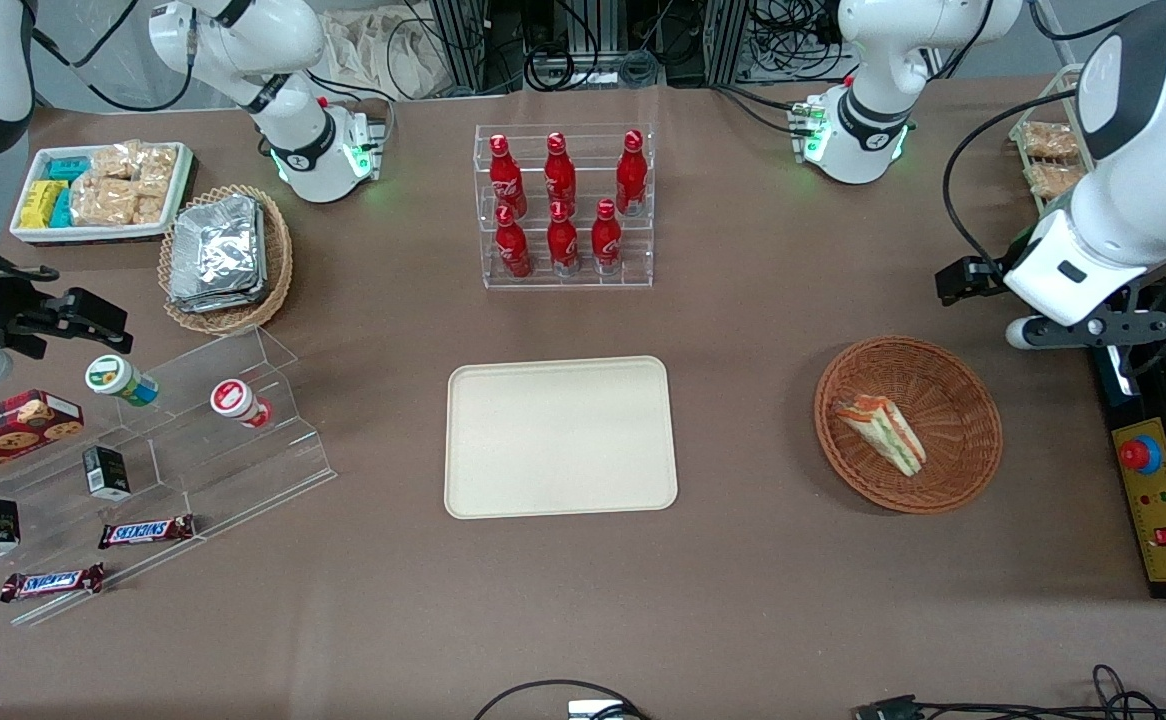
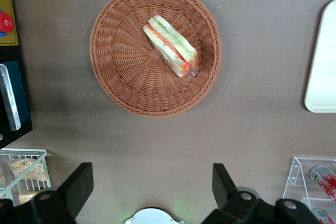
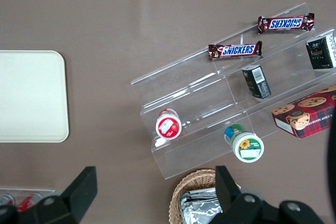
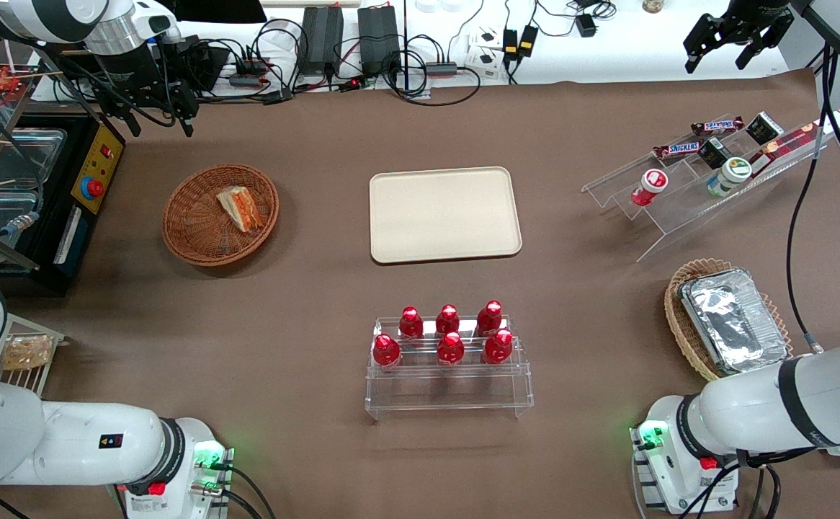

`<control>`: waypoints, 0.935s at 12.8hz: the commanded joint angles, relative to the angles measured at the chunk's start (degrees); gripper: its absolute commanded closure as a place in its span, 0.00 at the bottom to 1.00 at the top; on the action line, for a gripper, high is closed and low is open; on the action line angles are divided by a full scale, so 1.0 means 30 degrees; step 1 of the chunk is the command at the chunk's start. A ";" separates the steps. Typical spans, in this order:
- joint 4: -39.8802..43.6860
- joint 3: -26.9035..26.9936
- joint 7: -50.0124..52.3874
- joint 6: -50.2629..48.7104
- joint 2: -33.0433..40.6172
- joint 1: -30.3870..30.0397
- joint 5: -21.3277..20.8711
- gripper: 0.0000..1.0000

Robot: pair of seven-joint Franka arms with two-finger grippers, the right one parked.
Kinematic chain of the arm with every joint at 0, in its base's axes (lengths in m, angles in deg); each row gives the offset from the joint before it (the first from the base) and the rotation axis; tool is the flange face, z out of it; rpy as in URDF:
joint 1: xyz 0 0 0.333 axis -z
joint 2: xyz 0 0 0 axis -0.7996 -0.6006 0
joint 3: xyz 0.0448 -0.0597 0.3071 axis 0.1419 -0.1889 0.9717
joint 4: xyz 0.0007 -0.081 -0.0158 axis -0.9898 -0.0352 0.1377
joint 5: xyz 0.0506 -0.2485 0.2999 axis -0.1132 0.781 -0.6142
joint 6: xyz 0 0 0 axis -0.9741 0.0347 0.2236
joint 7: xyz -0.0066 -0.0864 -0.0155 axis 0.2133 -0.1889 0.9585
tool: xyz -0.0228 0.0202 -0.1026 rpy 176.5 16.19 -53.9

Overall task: Place sandwich from basket to tray
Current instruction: 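Lower the open left gripper over the wrapped sandwich in the basket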

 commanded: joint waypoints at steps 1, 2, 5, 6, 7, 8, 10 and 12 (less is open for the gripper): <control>-0.0082 0.0061 0.1068 0.0376 -0.0674 -0.1018 0.1454 0.00; -0.0024 0.0061 0.1916 0.0405 -0.1083 -0.1282 0.1722 0.00; 0.0590 0.0090 0.4668 0.0493 -0.3392 -0.1373 0.1928 0.00; 0.0940 0.0062 0.5722 0.0726 -0.4155 -0.1402 0.2161 0.00; 0.1118 0.0061 0.6632 0.0989 -0.4772 -0.1373 0.2222 0.00; 0.1178 0.0032 0.7424 0.1572 -0.5416 -0.1373 0.2280 0.00; 0.1120 0.0032 0.8220 0.2861 -0.6676 -0.1373 0.2310 0.00; 0.1091 0.0032 0.9038 0.4062 -0.7878 -0.1373 0.2339 0.00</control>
